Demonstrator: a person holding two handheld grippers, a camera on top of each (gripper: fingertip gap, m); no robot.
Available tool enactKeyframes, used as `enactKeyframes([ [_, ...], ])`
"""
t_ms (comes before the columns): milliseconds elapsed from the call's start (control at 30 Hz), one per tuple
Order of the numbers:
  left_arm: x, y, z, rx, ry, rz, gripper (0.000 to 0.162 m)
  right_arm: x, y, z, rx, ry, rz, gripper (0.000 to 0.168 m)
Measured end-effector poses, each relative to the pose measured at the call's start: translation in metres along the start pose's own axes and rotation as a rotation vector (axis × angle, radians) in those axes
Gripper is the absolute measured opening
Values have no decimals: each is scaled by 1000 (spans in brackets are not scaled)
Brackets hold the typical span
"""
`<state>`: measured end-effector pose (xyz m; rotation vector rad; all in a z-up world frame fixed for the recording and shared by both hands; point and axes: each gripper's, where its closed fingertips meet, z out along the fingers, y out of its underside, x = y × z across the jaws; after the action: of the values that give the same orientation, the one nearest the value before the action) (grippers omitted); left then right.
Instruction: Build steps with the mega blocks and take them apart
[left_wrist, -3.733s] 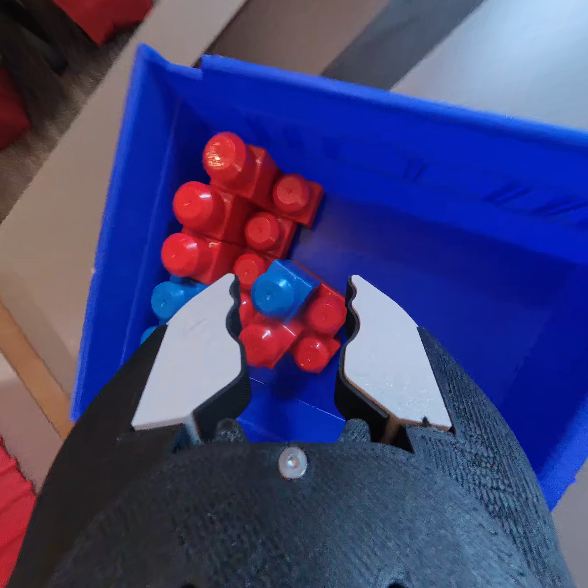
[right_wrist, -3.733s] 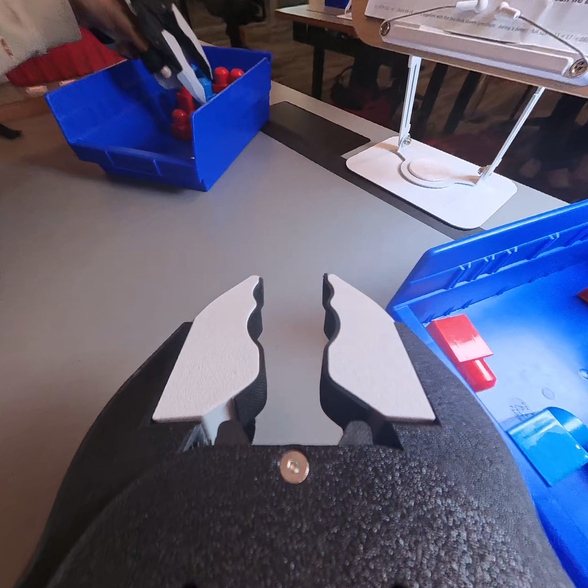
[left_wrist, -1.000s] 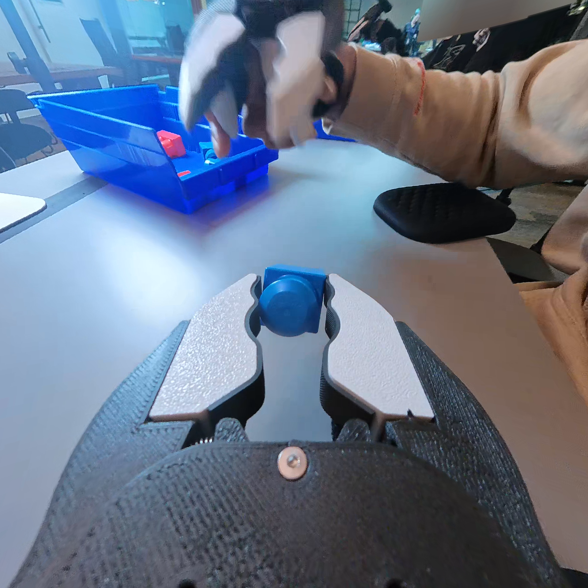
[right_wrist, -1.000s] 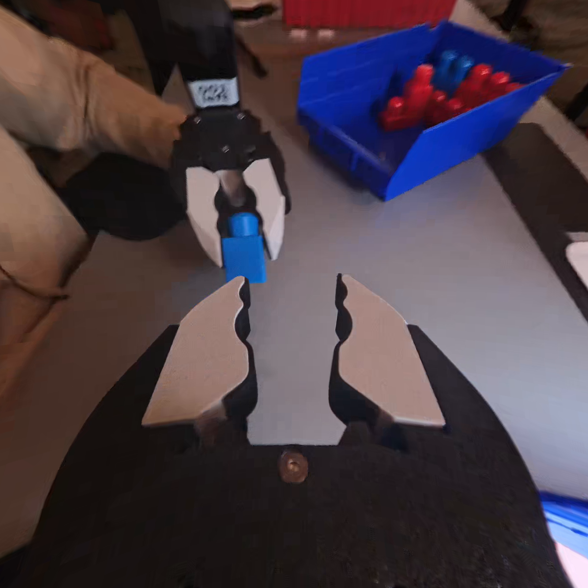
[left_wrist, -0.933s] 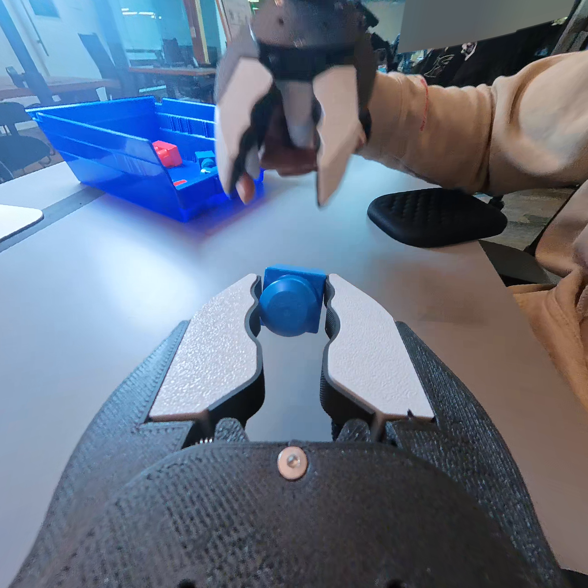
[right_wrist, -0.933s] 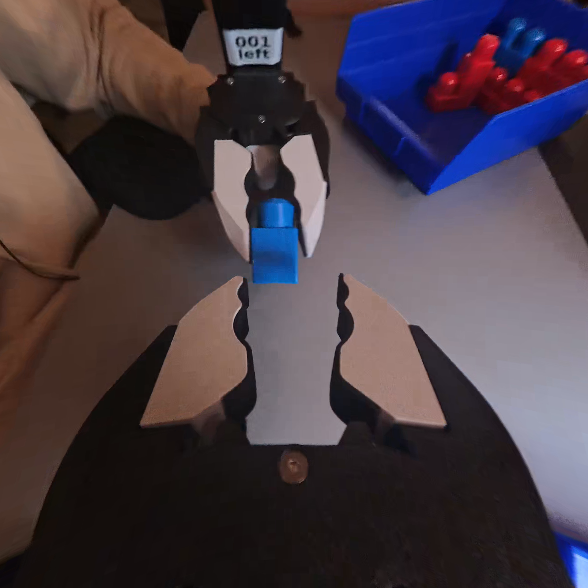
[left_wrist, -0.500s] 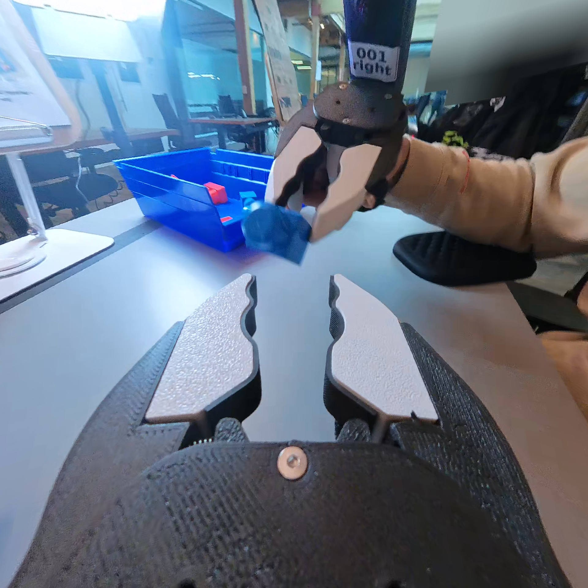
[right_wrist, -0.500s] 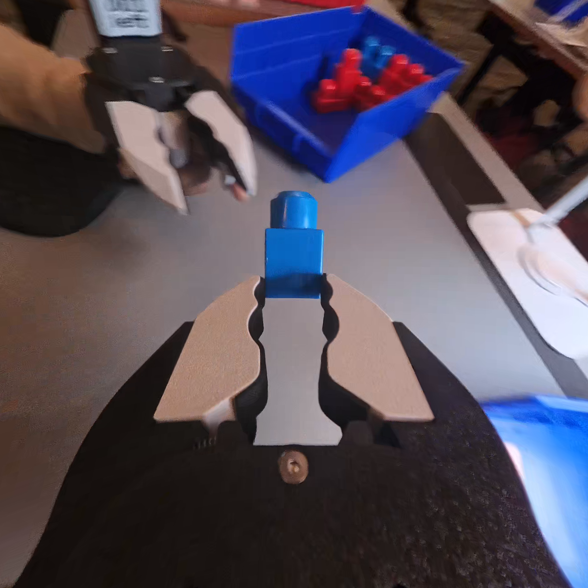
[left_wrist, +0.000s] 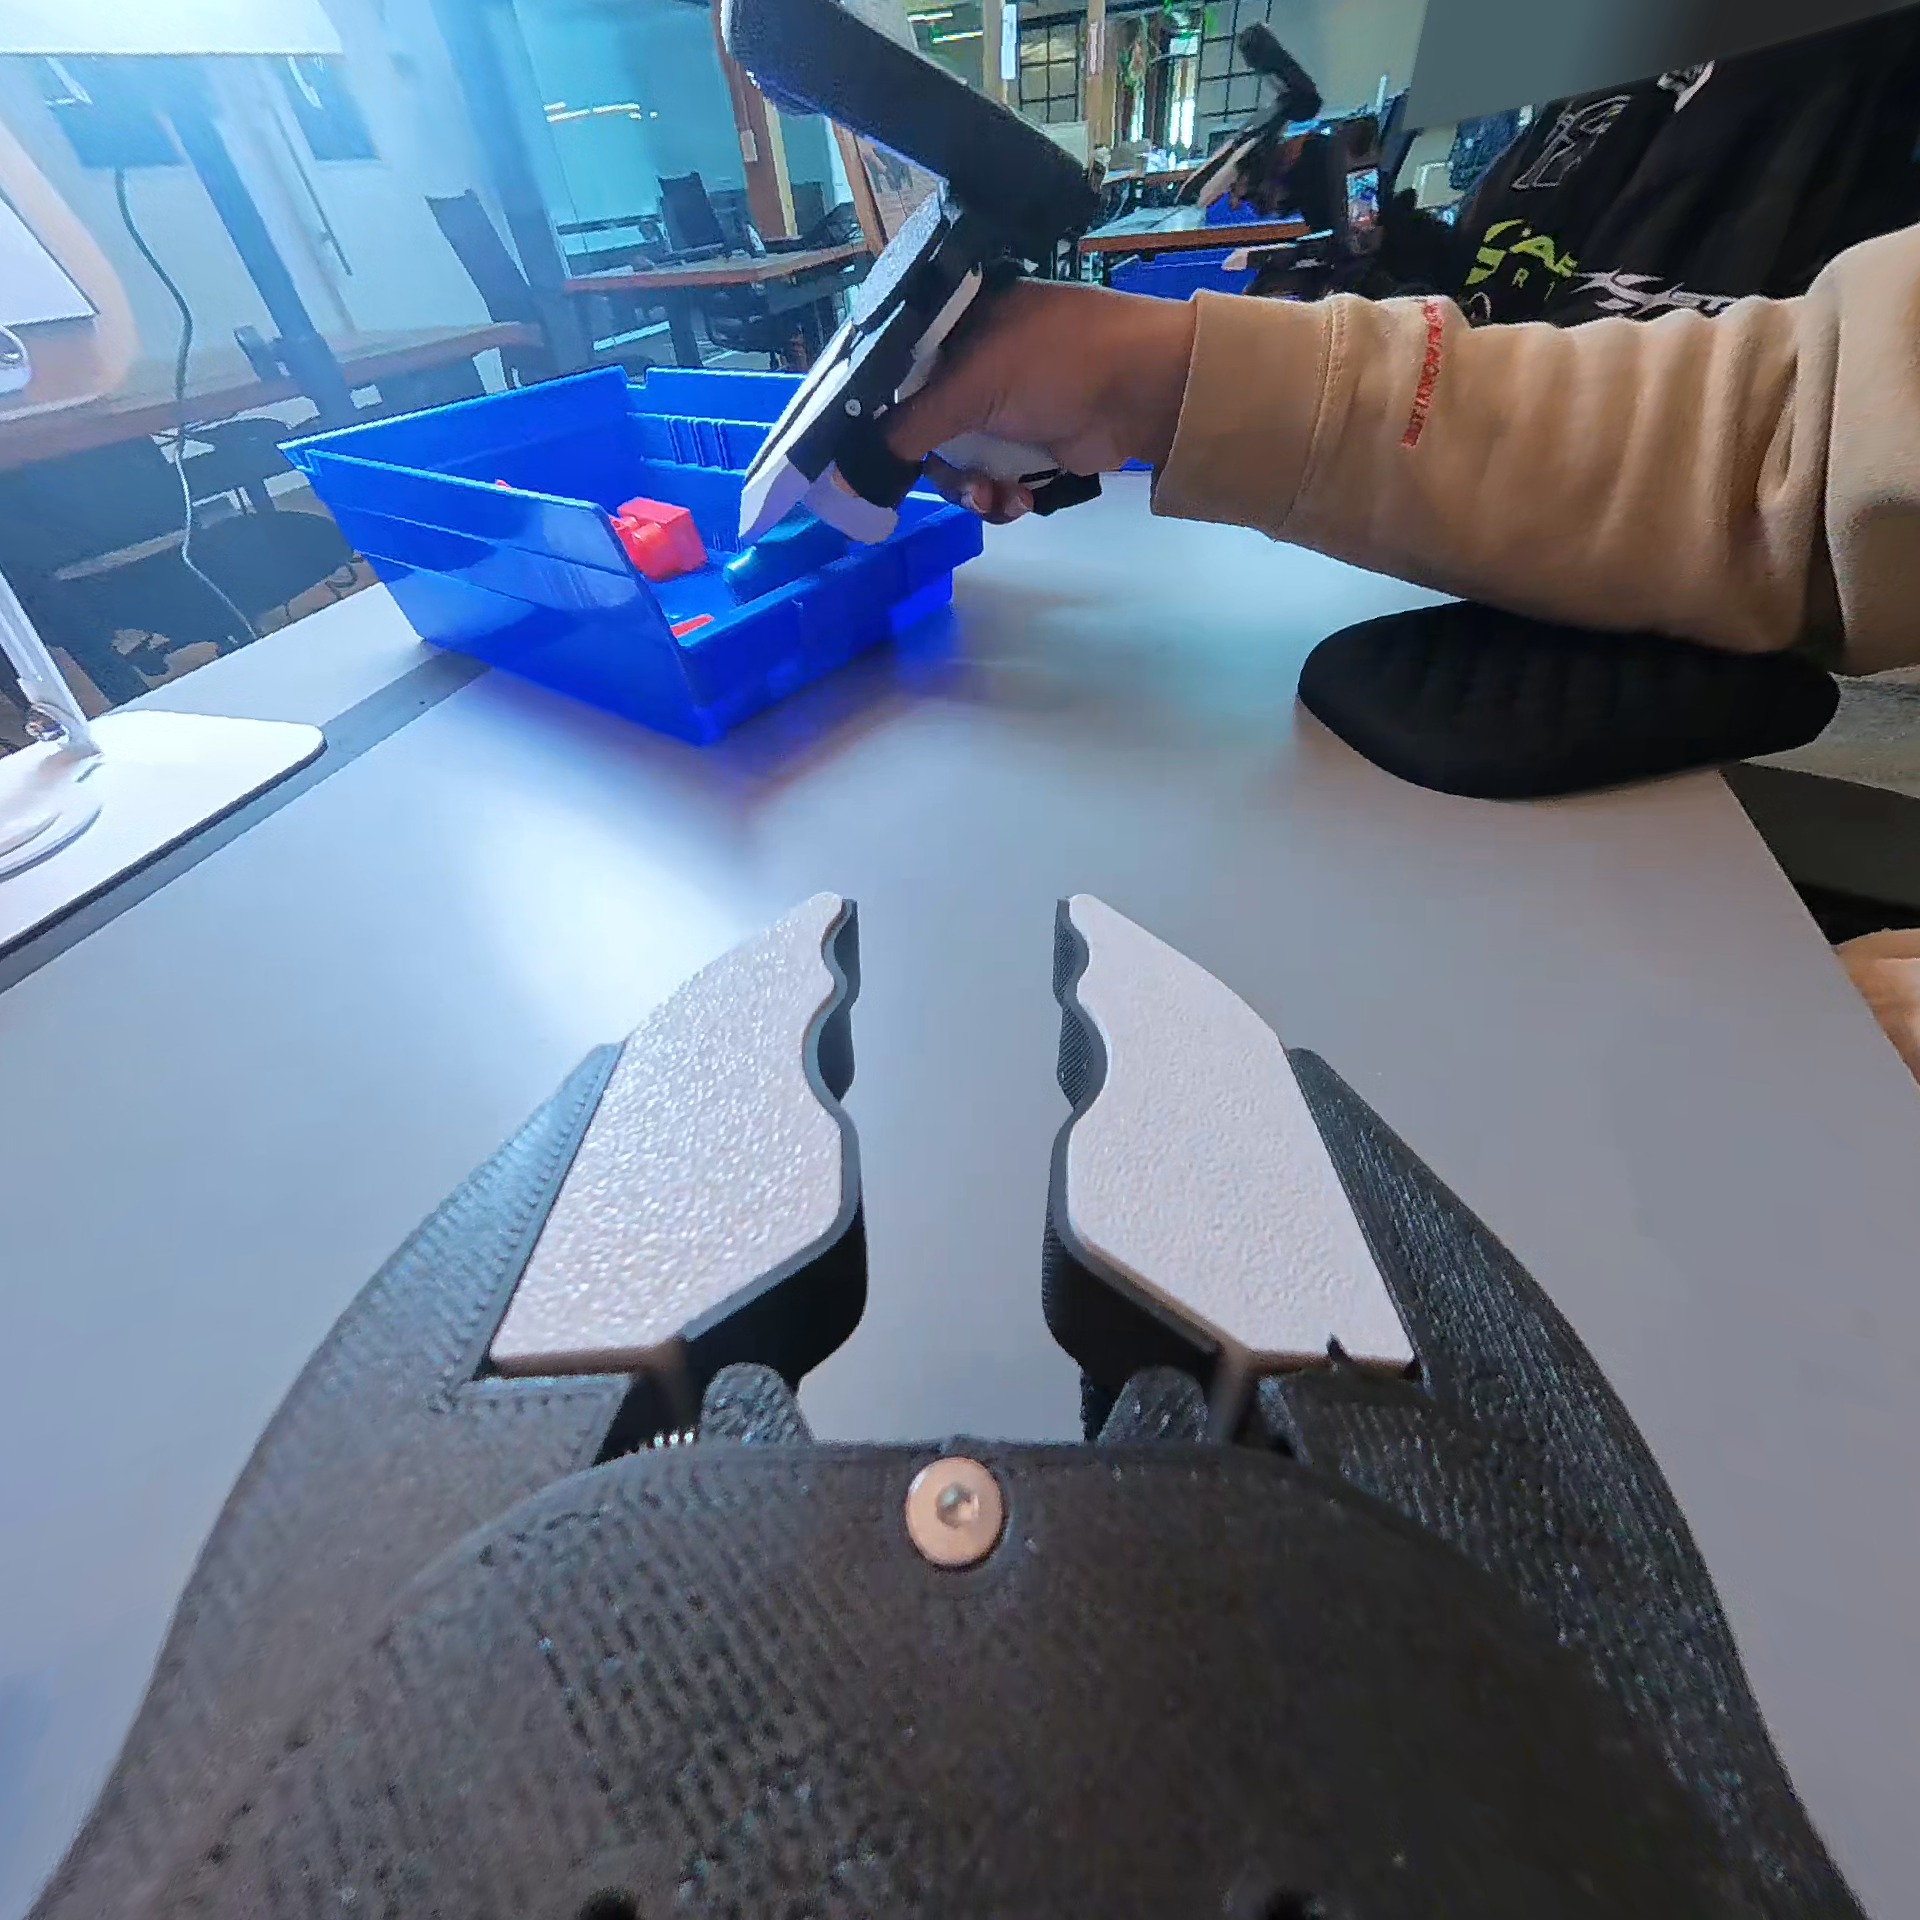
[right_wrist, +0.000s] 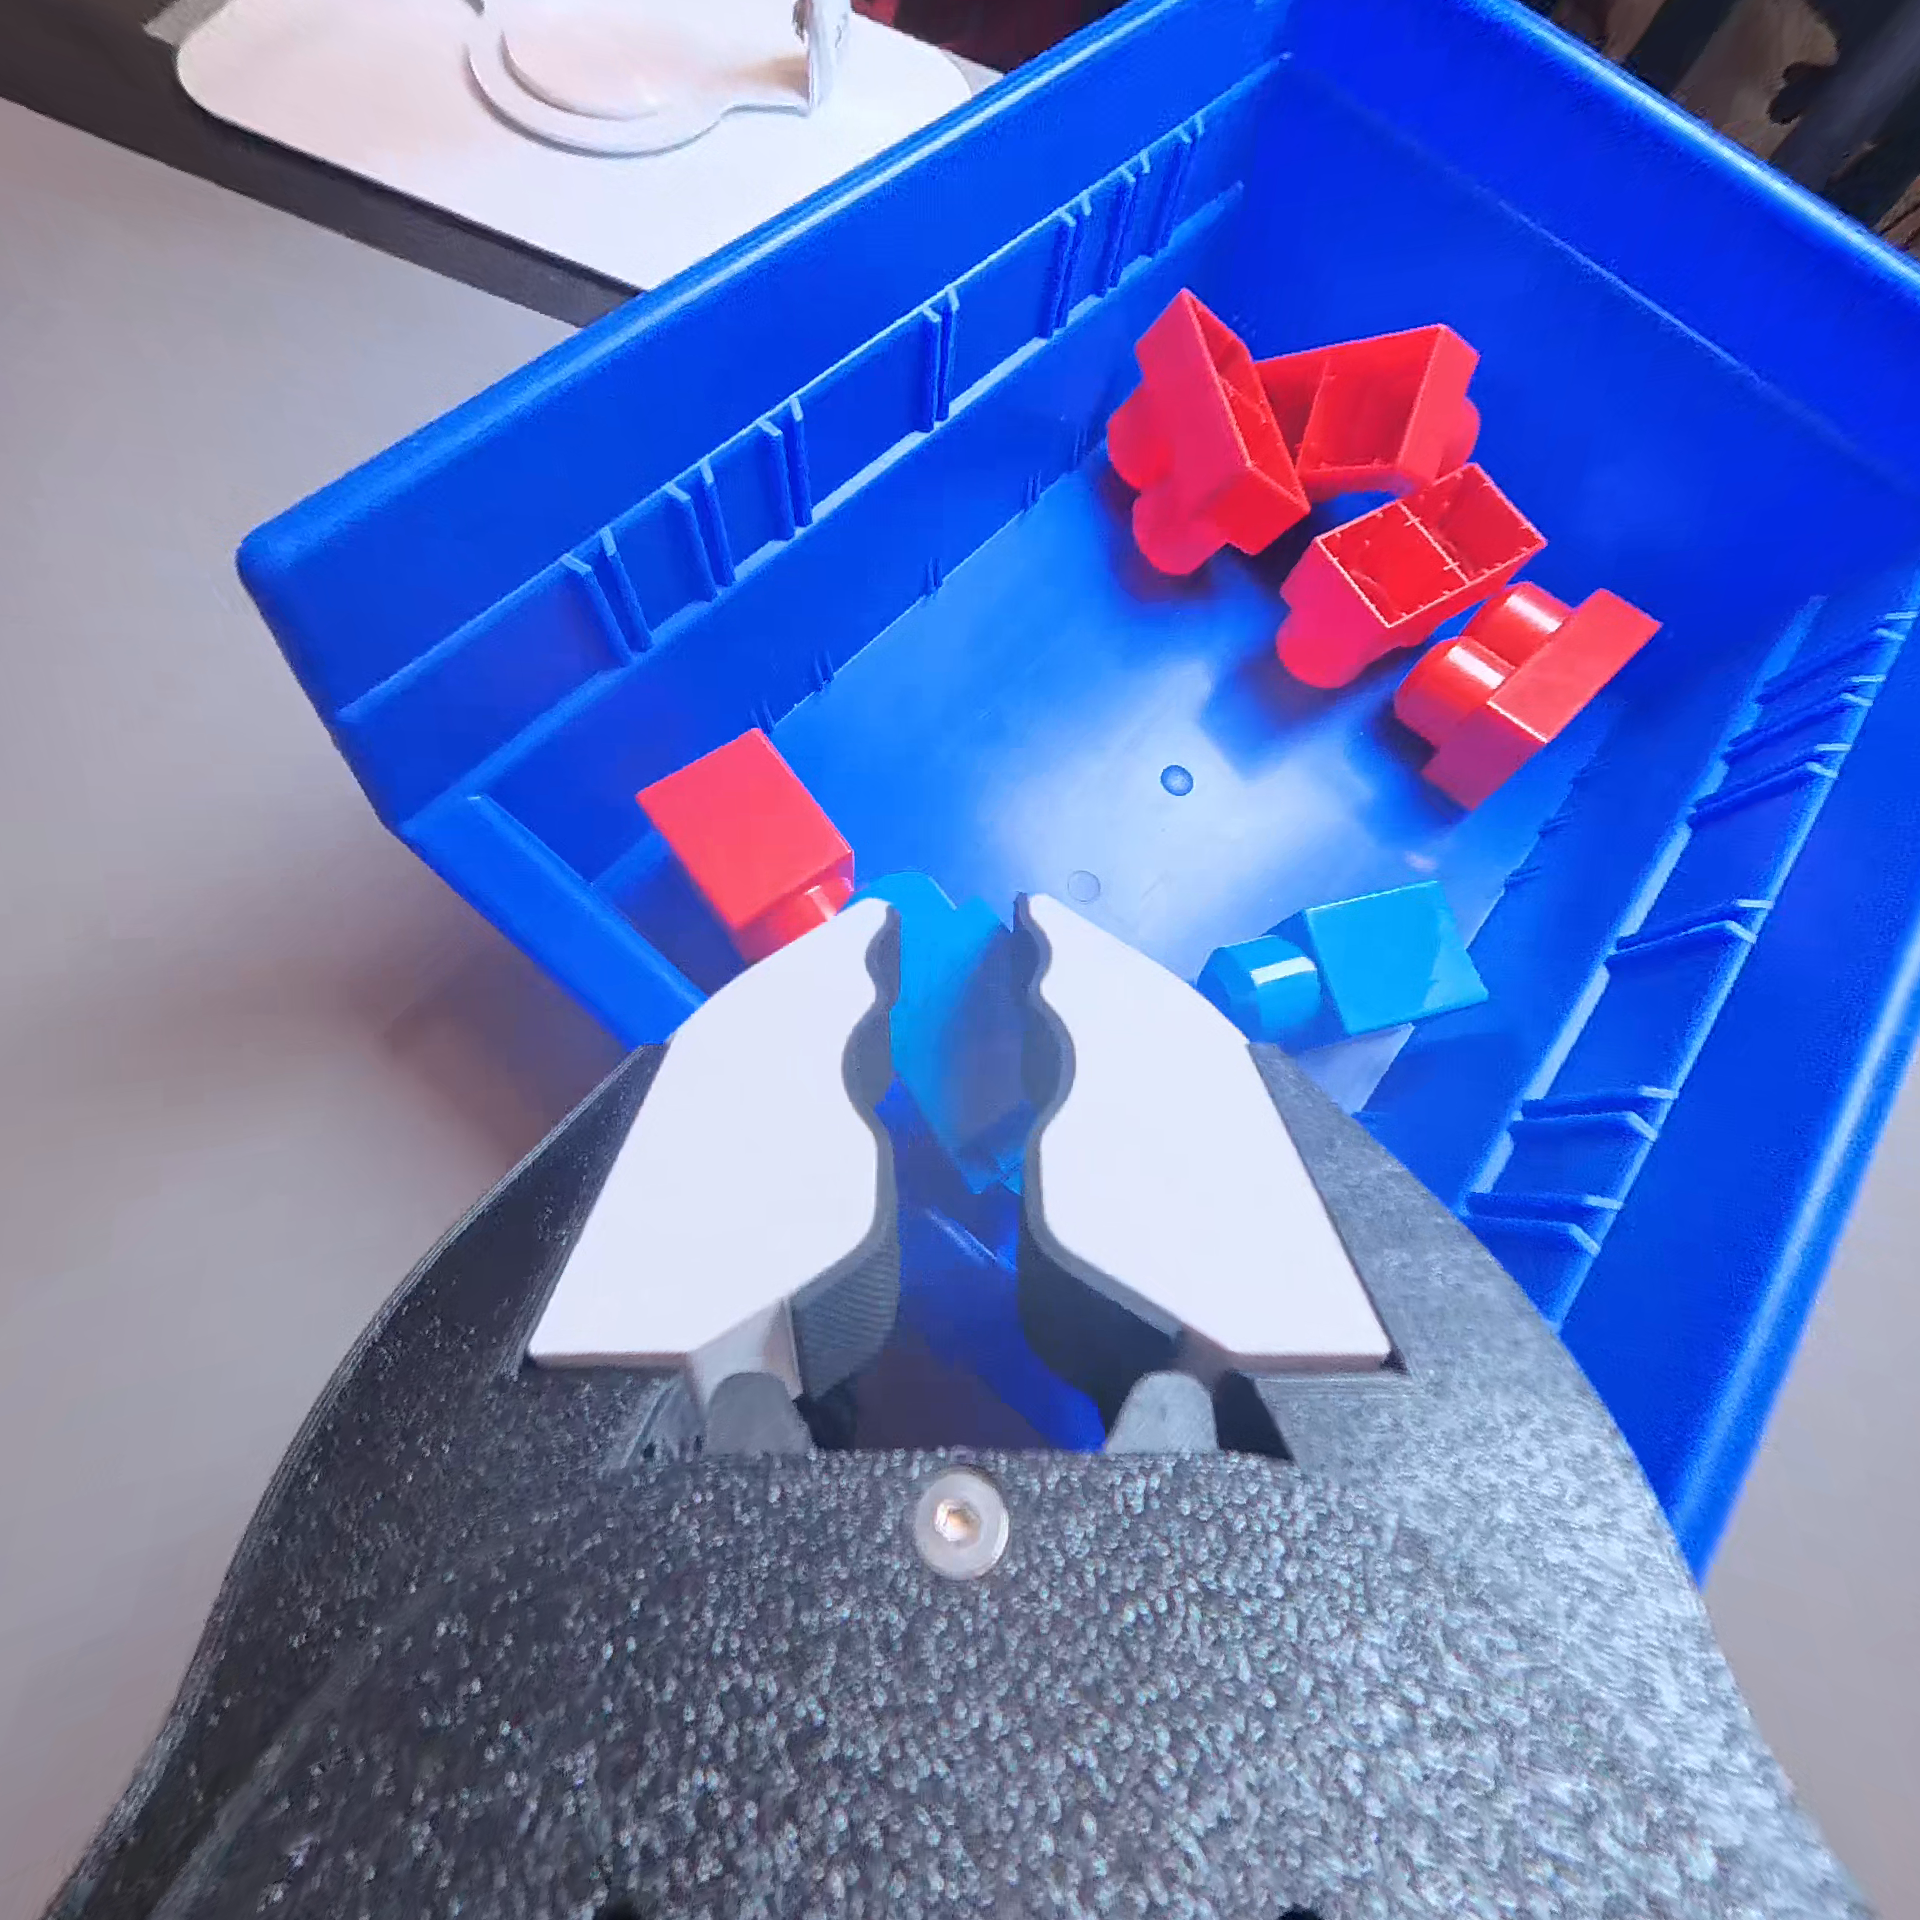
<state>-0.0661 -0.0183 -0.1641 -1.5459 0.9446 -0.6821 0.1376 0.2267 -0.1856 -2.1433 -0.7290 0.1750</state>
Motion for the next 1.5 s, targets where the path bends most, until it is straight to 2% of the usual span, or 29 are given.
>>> enactKeyframes([
  [167,-6,2,-2,0,-12,-10,35,-10,-15,-16,93,-33,-40,33],
  [300,-19,2,-7,-27,-63,11,36,-34,-41,-52,268,-132,-86,34],
  [367,-33,-3,-16,-68,-108,13,31,-51,-52,-74,346,-197,-96,34],
  [500,-86,-27,-51,-147,-270,61,26,-102,-54,-98,464,-388,-80,34],
  [533,-100,-30,-61,-185,-299,57,27,-115,-49,-96,469,-422,-91,35],
  [600,-134,-32,-82,-293,-372,33,40,-137,-36,-89,453,-455,-148,35],
  [733,-194,-41,-123,-455,-499,55,44,-161,-18,-73,411,-470,-266,36],
  [867,-240,-19,-169,-769,-554,63,51,-170,-3,-60,363,-501,-282,36],
  [967,-273,4,-201,-963,-576,21,48,-173,1,-58,343,-523,-273,35],
  [1133,-291,47,-239,-1217,-494,-127,49,-178,3,-58,340,-534,-286,34],
  [1233,-295,69,-243,-1288,-453,-198,51,-180,7,-55,325,-538,-297,33],
  [1333,-311,85,-246,-1351,-503,-185,53,-182,9,-53,316,-545,-297,33],
  [1400,-327,87,-241,-1315,-564,-192,56,-182,11,-52,307,-543,-301,33],
  [1500,-345,88,-234,-1227,-639,-298,60,-182,15,-50,292,-539,-313,30],
])
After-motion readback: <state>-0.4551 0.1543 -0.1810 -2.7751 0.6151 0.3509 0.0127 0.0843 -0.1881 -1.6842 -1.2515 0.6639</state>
